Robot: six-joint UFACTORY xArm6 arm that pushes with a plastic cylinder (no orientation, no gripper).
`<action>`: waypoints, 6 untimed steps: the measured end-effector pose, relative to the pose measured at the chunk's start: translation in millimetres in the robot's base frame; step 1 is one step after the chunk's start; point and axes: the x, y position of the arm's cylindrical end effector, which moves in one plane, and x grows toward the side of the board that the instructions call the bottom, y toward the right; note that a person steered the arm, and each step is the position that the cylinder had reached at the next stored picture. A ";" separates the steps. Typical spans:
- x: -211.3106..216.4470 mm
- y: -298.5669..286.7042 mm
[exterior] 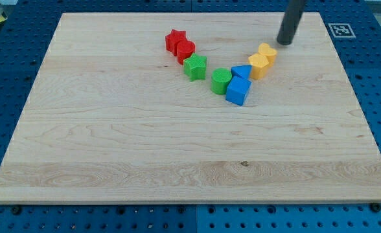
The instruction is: Adjust the yellow hexagon vertically below the yellow heart
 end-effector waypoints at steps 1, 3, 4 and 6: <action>1.0 -29.3; 24.4 -67.8; 33.5 -85.7; 67.3 -89.5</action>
